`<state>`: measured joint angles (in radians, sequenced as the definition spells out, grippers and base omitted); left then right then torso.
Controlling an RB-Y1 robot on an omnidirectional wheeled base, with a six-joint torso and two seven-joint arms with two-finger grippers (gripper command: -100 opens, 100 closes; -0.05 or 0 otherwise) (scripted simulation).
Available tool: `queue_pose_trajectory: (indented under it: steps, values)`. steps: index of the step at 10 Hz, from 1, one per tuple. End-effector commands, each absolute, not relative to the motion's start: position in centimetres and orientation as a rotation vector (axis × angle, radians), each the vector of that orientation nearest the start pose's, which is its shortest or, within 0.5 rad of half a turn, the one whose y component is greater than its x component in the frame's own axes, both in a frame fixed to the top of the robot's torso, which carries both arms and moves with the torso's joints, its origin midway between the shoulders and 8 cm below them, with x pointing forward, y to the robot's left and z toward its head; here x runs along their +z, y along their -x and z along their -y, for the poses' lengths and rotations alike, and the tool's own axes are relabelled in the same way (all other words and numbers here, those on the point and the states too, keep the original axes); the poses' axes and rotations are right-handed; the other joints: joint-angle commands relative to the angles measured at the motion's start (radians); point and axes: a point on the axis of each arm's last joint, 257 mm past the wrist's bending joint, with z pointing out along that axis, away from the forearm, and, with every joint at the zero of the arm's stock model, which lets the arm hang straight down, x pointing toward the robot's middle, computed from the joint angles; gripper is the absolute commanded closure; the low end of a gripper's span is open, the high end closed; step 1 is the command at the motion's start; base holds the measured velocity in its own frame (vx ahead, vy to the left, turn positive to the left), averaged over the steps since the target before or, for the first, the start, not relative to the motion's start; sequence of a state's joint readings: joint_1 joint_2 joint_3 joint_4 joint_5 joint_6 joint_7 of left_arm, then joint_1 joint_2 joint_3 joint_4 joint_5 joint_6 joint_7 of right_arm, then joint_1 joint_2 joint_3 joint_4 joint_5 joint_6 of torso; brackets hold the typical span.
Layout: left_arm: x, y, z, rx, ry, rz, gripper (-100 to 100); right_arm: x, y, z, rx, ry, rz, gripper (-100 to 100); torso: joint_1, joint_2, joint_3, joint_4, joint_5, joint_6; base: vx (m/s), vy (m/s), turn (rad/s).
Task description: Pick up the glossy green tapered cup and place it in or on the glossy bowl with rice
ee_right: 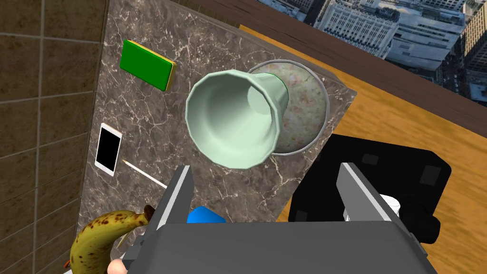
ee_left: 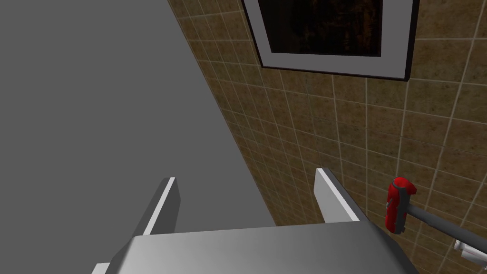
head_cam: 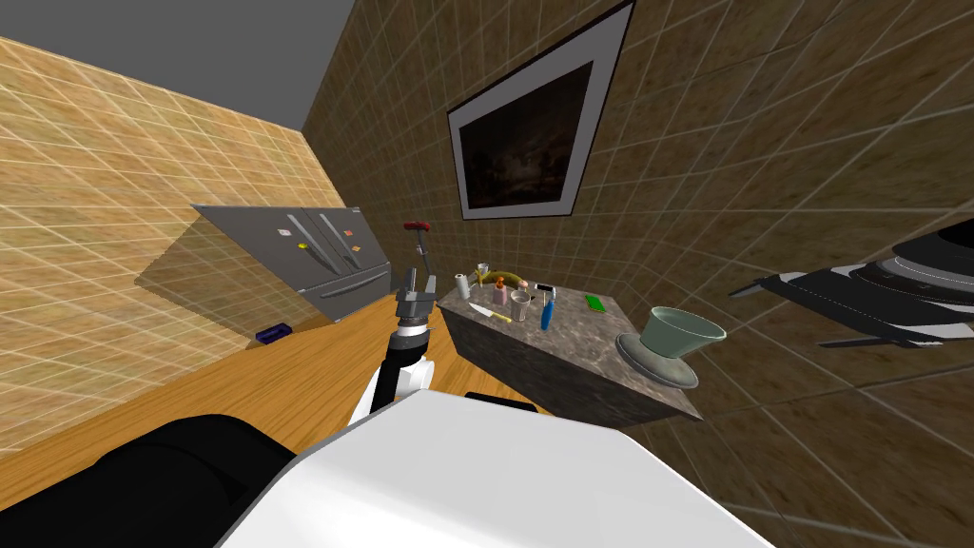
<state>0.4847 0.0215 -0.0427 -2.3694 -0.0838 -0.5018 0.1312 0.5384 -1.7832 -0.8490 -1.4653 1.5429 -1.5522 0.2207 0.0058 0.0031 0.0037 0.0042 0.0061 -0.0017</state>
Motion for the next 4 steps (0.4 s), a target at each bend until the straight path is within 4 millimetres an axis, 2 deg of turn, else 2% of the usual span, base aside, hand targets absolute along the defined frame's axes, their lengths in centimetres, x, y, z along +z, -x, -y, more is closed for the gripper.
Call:
queue_pose_trajectory:
  steps: [1,4]
  values:
    - [6.7,-32.78,-24.7,-1.443,0.559,-0.578,0,0.94,-32.95,59.73,-0.61,2.223,-2.034,0,0.0,0.0,0.0,0.0,0.0,0.0,0.0,0.0,0.0]
    - [6.7,-32.78,-24.7,-1.443,0.559,-0.578,0,0.94,-32.95,59.73,-0.61,2.223,-2.034,0,0.0,0.0,0.0,0.0,0.0,0.0,0.0,0.0,0.0]
